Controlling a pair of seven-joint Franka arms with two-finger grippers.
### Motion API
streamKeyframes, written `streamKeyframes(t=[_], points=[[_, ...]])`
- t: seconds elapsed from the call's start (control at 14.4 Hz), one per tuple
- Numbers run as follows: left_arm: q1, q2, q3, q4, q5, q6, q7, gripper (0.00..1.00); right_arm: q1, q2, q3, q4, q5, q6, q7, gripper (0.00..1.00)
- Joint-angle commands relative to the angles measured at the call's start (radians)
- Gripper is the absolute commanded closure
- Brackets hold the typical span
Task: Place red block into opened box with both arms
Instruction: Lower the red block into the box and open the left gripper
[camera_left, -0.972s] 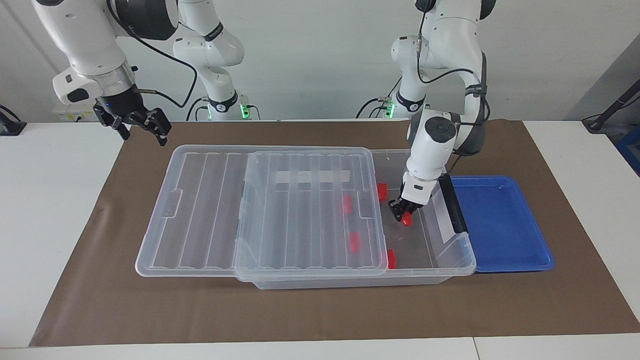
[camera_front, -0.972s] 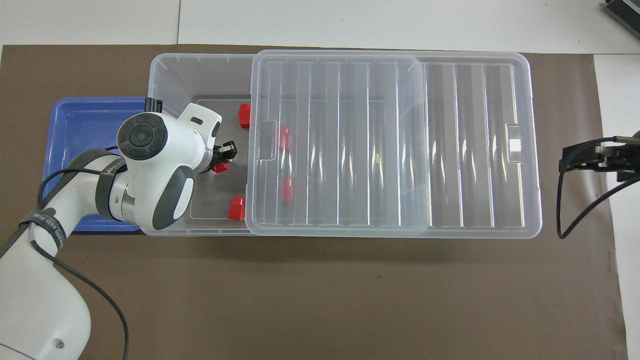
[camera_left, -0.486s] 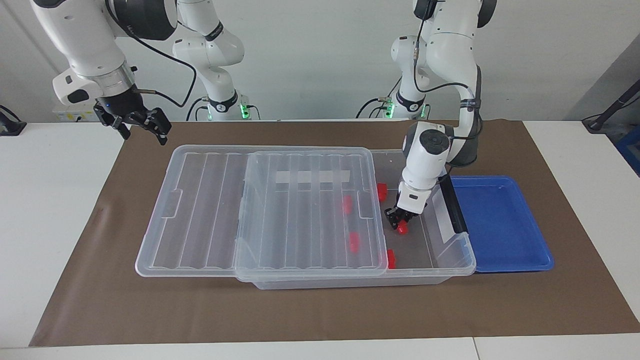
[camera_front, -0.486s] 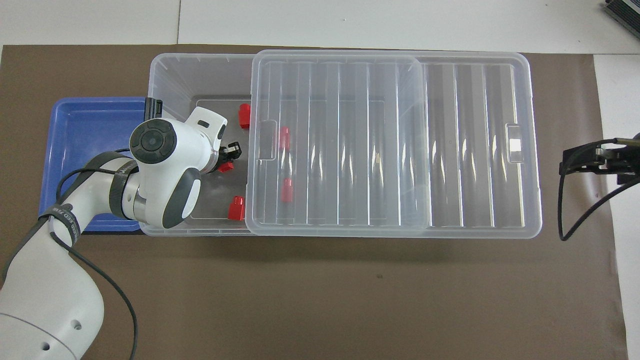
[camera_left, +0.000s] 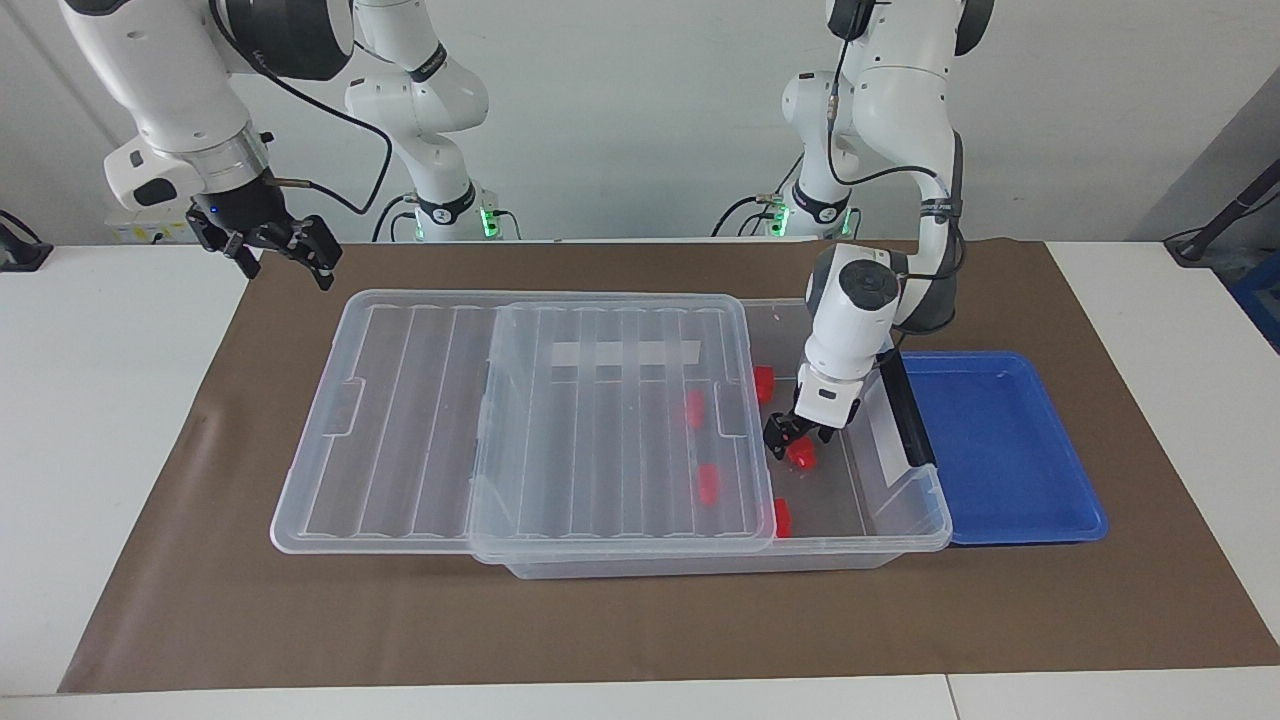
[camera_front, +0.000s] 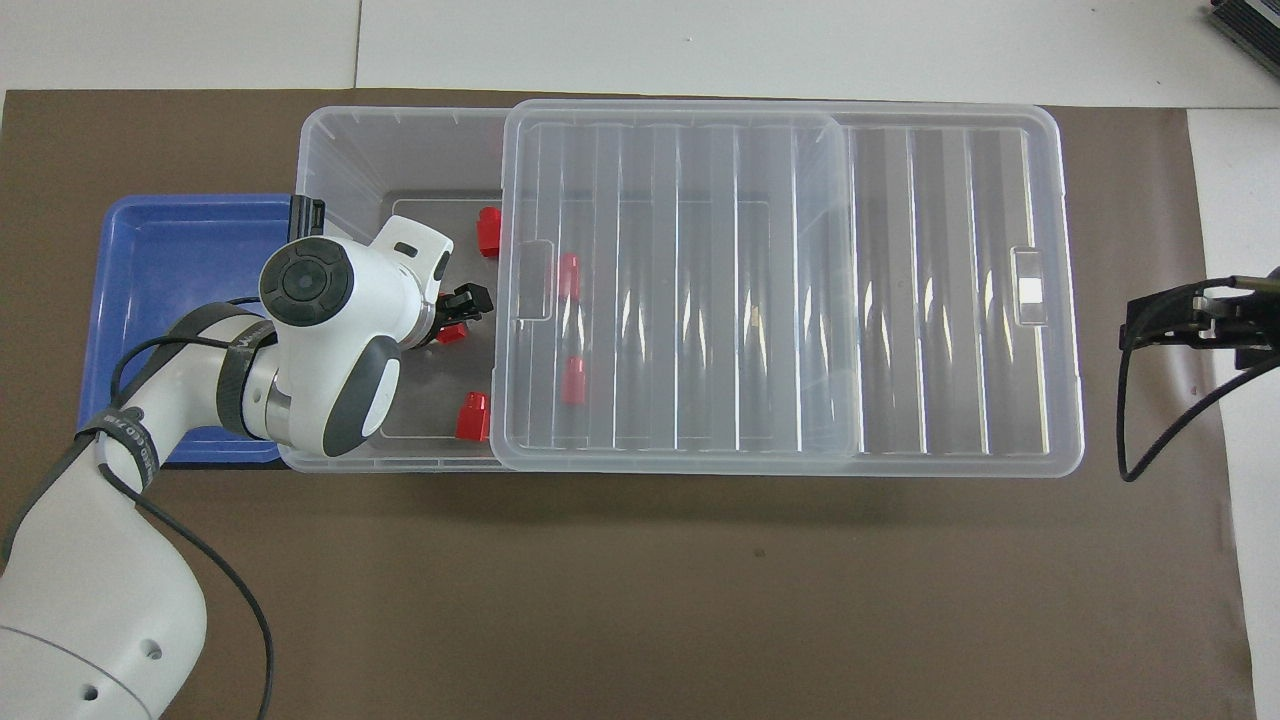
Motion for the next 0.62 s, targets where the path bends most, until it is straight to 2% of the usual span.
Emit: streamKeyframes(t=[0.0, 0.28, 0.56], points=[[-0.013, -0.061, 0.016, 0.030, 0.021, -0.126, -0.010, 0.00, 0.004, -0.023, -0.008, -0.021, 0.014, -0.002, -0.025, 0.00], [-0.007, -0.158, 0.016, 0.063, 0.021, -0.270, -0.047, 0.00, 0.005, -0.023, -0.008, -0.022, 0.016, 0.004, -0.026, 0.00], [0.019, -0.189, 0.016, 0.201, 0.021, -0.467, -0.069, 0.00, 0.008, -0.024, -0.007, -0.022, 0.033, -0.003, -0.043, 0.00]])
